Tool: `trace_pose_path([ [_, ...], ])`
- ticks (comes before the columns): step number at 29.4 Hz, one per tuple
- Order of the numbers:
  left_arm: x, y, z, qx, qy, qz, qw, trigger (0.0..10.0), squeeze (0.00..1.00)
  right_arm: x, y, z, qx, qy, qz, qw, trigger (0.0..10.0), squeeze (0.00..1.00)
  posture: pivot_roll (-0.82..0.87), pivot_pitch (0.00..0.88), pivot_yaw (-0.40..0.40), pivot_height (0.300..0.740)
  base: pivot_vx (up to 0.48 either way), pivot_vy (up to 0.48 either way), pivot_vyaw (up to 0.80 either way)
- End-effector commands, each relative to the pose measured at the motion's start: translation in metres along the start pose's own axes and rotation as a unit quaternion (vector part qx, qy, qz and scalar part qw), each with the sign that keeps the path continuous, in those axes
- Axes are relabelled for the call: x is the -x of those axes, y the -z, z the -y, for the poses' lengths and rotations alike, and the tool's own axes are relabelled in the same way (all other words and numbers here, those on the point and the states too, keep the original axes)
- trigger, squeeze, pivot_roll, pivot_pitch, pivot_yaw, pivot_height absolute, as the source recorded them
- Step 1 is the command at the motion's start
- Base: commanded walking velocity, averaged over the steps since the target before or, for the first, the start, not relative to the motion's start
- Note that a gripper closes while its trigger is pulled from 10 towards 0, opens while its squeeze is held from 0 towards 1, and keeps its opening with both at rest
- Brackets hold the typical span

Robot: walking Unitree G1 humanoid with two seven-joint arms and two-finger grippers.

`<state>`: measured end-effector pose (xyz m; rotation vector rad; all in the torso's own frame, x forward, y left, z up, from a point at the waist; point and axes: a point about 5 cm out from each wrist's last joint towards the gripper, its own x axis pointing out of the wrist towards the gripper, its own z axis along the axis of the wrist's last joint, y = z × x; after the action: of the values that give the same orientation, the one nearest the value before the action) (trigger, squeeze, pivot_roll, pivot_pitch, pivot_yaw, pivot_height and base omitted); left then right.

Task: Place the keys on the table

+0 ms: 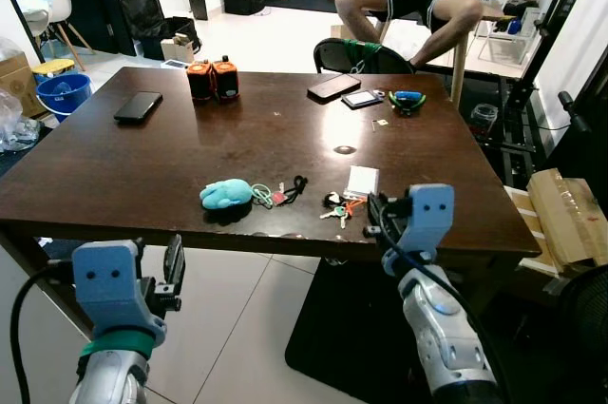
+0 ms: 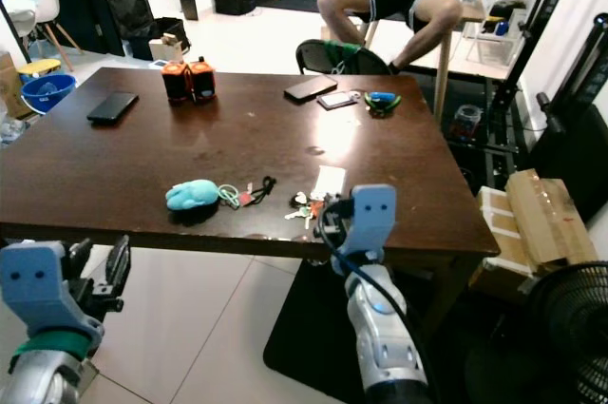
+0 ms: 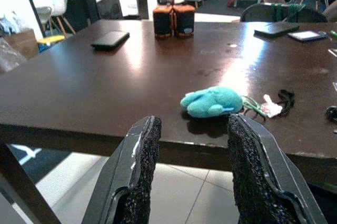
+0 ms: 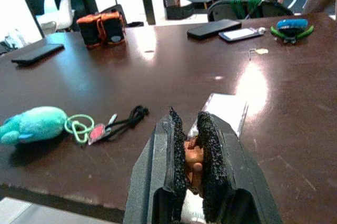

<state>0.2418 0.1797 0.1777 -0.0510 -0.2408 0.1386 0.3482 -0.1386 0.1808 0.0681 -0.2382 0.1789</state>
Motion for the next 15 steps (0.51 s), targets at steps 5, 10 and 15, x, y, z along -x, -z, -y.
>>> trace_pose_path([
  [5,-0.0005,-0.005,-0.0011,-0.007,0.01,0.012,1.0,10.0,0.0,-0.0023,-0.0017,-0.0078,0.005,-0.021,0.006,1.0,10.0,0.0,-0.12,0.04,0.11,0.74,0.056,0.0,0.0],
  [10,0.0001,-0.009,-0.003,-0.007,0.004,0.017,1.0,10.0,0.0,-0.0011,0.0017,-0.0109,-0.007,-0.021,-0.002,1.0,10.0,0.0,-0.11,0.044,0.097,0.74,0.352,0.0,0.0],
  [15,0.001,-0.0097,-0.004,-0.005,0.002,0.015,1.0,10.0,0.0,-0.0011,0.0026,-0.0132,-0.013,-0.024,-0.003,1.0,10.0,0.0,-0.1,0.037,0.097,0.74,0.384,0.0,0.0],
])
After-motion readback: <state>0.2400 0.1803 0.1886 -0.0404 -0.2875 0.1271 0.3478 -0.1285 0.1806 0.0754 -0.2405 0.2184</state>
